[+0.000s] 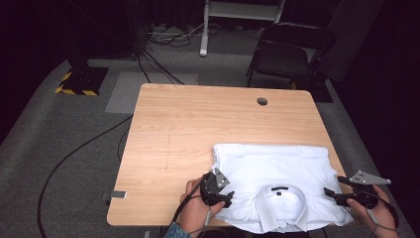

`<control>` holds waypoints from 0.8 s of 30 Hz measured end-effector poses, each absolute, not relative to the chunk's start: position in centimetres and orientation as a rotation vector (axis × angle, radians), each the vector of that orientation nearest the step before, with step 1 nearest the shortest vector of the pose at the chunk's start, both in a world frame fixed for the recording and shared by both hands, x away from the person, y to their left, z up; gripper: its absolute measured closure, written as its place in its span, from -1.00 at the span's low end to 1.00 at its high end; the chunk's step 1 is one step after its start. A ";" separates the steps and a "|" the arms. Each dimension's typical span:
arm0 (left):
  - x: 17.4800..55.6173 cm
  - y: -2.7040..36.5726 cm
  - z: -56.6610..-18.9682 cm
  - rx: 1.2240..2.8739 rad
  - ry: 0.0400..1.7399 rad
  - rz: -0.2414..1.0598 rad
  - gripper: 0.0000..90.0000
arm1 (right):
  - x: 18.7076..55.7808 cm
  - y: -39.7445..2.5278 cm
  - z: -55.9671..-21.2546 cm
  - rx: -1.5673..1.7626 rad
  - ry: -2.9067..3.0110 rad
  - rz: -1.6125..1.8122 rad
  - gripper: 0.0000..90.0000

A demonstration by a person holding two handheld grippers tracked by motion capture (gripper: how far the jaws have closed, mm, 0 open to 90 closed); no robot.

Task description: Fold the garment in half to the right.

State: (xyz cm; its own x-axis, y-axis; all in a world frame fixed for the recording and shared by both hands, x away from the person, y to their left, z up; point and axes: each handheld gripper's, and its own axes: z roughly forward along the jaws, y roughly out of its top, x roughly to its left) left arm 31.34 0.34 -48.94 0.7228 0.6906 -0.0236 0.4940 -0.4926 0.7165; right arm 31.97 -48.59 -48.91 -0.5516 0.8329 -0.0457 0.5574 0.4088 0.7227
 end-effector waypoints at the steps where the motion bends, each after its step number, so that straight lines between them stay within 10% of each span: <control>1: 31.4 0.5 -48.8 2.184 0.898 0.355 -0.37 | 31.9 -48.6 -48.7 1.190 2.258 0.961 -0.57; 24: 37.5 3.5 -47.4 2.133 1.140 0.548 -0.33 | 29.8 -48.4 -46.9 1.196 2.202 1.051 -0.58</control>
State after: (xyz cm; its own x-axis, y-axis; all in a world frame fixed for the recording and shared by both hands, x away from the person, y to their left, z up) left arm 37.54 3.51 -47.39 0.5345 0.8432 0.0577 0.5715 -0.4109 0.7103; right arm 29.83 -48.40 -46.93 -0.5411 0.8409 -0.0081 0.5223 0.3436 0.7804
